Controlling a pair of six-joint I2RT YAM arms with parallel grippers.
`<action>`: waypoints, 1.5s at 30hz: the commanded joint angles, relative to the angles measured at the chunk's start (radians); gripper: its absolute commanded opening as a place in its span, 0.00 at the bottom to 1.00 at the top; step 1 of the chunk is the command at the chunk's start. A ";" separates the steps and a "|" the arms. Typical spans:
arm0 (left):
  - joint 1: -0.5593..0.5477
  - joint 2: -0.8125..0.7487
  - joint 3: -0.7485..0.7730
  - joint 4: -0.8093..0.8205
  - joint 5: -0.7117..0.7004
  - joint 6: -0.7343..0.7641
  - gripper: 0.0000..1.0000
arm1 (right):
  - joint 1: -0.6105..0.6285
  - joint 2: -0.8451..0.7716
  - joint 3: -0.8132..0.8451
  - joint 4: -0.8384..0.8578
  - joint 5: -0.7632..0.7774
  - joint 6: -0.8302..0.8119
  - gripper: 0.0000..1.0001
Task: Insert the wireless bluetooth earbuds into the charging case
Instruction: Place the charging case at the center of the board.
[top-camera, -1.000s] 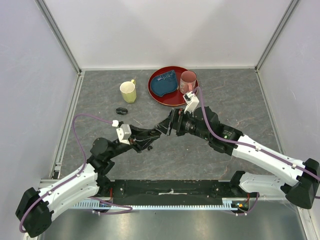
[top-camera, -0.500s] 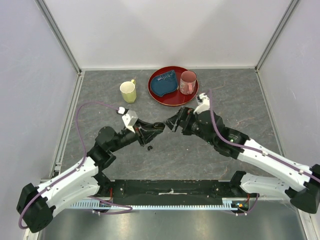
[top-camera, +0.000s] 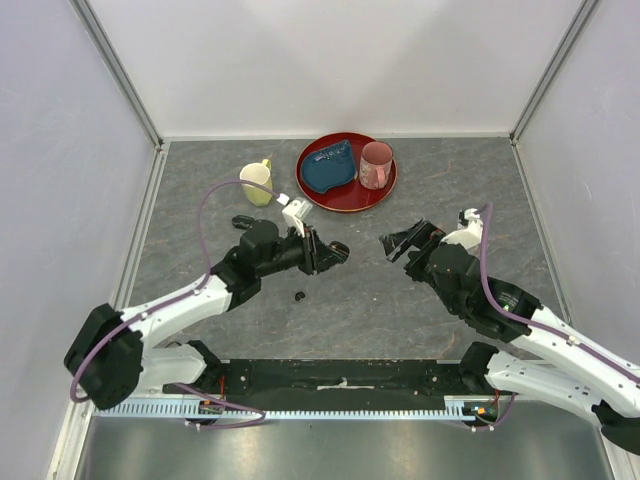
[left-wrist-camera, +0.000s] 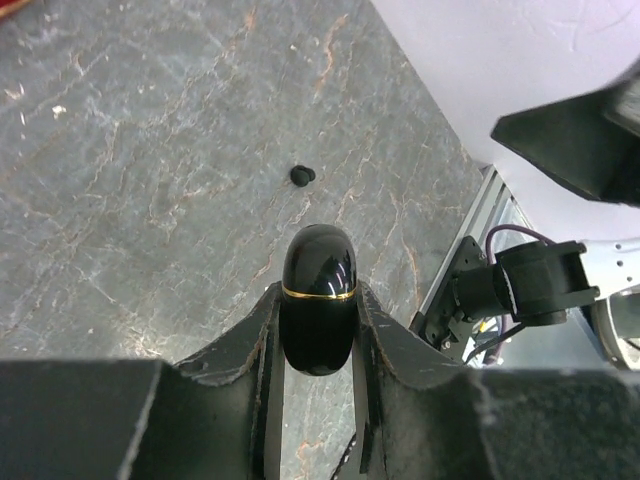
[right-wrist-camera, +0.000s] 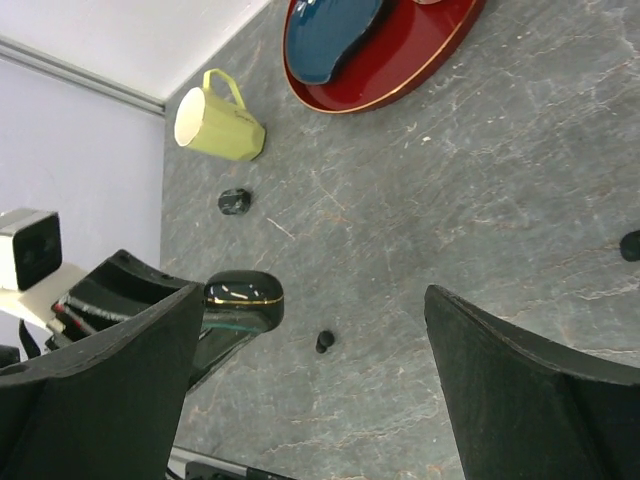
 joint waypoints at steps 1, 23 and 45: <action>0.004 0.105 0.100 0.007 0.023 -0.133 0.02 | -0.004 -0.006 0.000 -0.048 0.035 0.010 0.98; -0.047 0.682 0.307 0.159 -0.109 -0.419 0.09 | -0.012 -0.078 0.032 -0.123 0.004 -0.097 0.98; -0.059 0.788 0.339 0.071 -0.057 -0.456 0.26 | -0.012 -0.115 0.040 -0.150 0.020 -0.096 0.98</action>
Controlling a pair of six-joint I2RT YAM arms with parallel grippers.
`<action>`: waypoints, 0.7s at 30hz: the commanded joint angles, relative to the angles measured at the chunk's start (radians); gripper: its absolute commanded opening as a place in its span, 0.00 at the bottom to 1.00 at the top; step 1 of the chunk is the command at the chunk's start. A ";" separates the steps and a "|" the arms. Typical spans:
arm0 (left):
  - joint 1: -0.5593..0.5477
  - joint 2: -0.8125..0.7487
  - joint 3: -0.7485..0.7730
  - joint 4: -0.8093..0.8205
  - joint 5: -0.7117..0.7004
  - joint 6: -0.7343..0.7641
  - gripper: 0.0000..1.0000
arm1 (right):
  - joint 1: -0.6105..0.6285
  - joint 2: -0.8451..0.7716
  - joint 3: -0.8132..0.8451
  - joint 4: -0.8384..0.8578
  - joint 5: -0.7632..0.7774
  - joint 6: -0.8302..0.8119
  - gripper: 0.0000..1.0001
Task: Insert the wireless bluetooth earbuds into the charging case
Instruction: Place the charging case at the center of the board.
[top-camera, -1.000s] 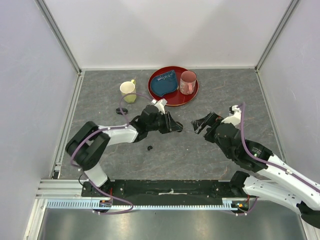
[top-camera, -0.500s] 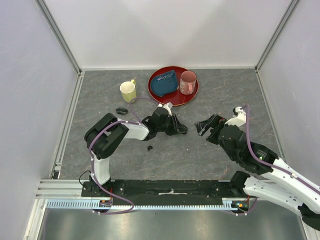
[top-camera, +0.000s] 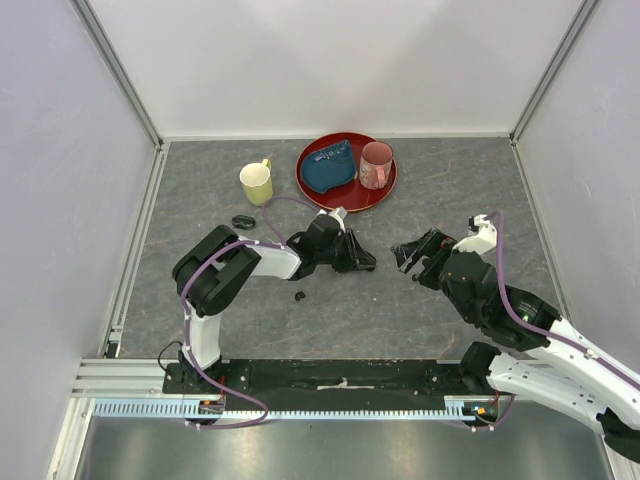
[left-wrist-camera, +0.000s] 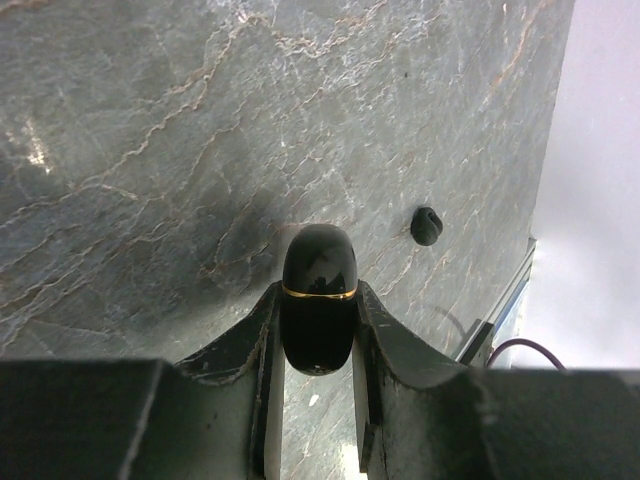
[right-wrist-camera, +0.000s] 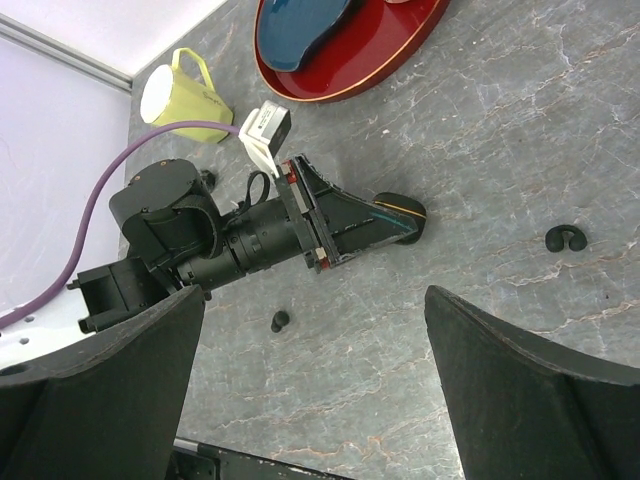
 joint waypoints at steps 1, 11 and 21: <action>-0.006 0.008 0.005 -0.021 0.012 -0.026 0.27 | -0.005 -0.014 0.040 -0.013 0.029 -0.014 0.98; -0.006 -0.019 0.000 -0.102 -0.019 0.011 0.34 | -0.005 -0.016 0.038 -0.022 0.026 -0.007 0.98; -0.006 -0.085 0.003 -0.215 -0.090 0.073 0.66 | -0.005 -0.016 0.037 -0.022 0.013 -0.007 0.98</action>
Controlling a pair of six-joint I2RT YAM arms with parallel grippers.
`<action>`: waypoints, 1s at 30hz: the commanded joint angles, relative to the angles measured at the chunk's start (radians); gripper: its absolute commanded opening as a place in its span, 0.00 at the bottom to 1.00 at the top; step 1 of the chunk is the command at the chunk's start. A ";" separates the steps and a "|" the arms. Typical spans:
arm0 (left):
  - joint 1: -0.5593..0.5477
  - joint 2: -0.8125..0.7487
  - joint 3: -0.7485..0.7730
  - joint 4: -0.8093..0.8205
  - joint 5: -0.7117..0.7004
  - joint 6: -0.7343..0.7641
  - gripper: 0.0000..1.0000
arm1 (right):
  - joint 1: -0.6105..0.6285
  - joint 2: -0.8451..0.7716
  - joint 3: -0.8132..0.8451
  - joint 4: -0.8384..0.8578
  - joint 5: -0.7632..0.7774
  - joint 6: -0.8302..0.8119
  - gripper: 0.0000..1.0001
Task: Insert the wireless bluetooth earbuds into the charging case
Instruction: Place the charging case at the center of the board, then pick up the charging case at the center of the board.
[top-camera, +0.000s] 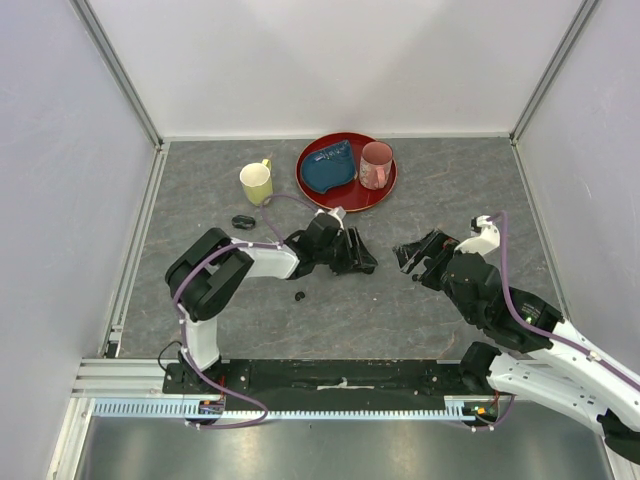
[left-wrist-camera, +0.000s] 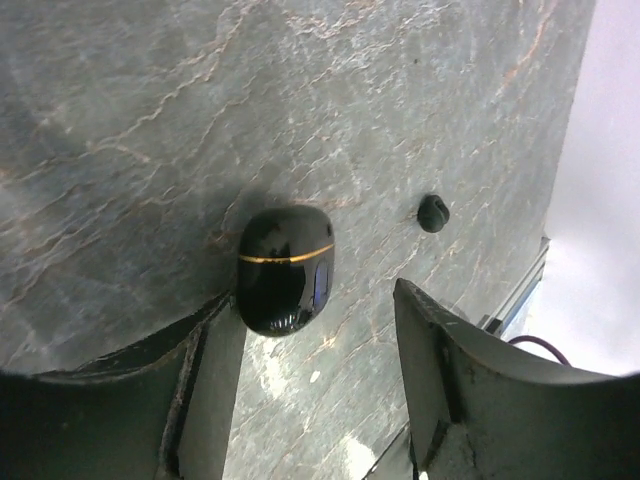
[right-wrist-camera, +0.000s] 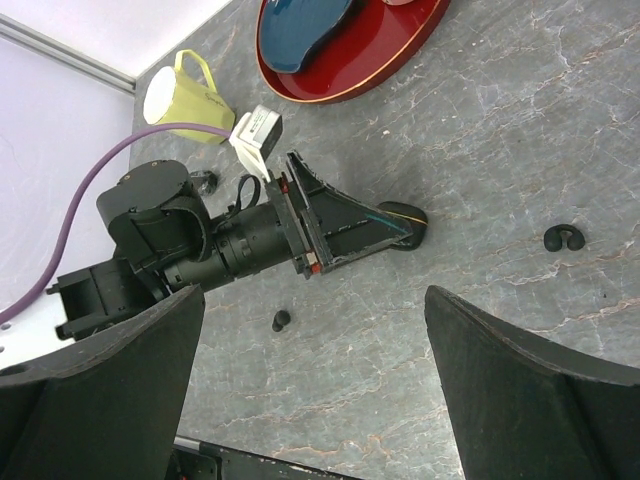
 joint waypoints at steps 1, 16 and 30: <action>-0.004 -0.059 -0.010 -0.132 -0.097 0.066 0.66 | -0.005 -0.006 0.036 -0.012 0.015 -0.007 0.98; -0.002 -0.425 -0.055 -0.354 -0.439 0.189 0.68 | -0.005 0.002 0.026 -0.013 0.008 0.004 0.98; 0.224 -0.836 -0.173 -0.765 -0.806 0.033 0.89 | -0.005 0.028 0.013 0.001 0.006 0.008 0.98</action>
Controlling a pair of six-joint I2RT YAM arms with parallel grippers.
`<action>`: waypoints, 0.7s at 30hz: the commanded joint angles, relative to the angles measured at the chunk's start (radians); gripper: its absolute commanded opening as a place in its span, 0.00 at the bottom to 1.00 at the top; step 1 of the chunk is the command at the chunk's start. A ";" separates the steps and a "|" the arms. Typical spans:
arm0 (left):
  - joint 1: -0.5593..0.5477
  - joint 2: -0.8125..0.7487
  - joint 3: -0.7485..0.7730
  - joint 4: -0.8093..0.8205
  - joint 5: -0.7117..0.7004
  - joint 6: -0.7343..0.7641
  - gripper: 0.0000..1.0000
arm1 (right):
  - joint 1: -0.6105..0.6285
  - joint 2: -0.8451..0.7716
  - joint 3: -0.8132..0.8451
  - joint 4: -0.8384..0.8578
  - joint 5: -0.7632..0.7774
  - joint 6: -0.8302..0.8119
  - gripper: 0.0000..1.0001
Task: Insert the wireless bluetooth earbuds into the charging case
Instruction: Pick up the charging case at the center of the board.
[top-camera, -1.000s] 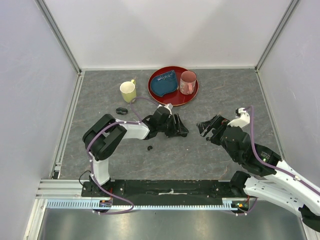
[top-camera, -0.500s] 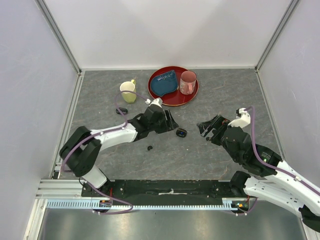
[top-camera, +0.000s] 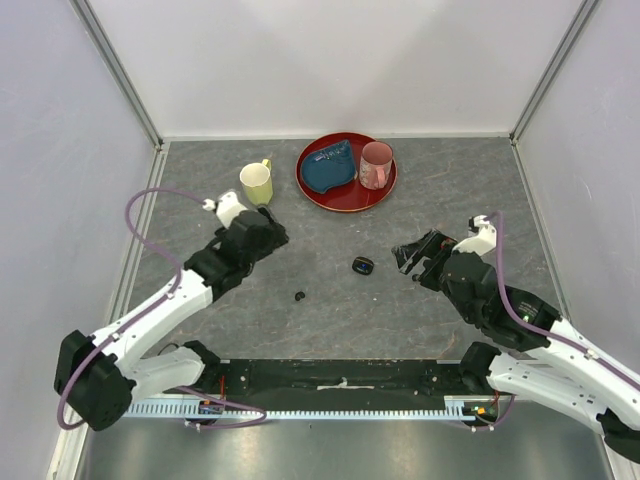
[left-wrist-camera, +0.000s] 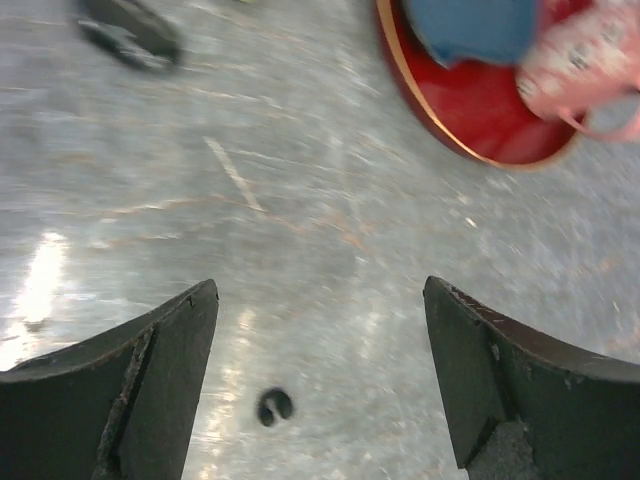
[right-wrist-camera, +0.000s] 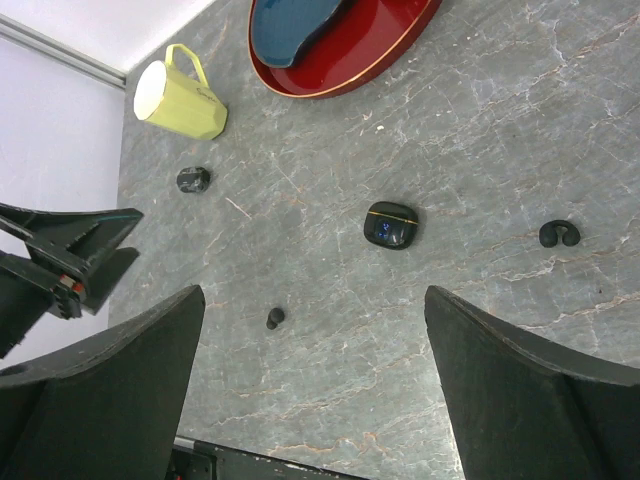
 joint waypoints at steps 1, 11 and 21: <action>0.162 -0.025 -0.009 -0.144 0.004 -0.040 0.89 | -0.005 0.023 0.013 0.011 0.000 0.001 0.98; 0.427 0.183 0.115 -0.218 0.141 0.055 0.91 | -0.005 0.040 0.013 0.020 -0.004 -0.008 0.98; 0.517 0.508 0.402 -0.342 0.173 0.021 0.92 | -0.005 0.046 0.012 0.020 0.014 -0.013 0.98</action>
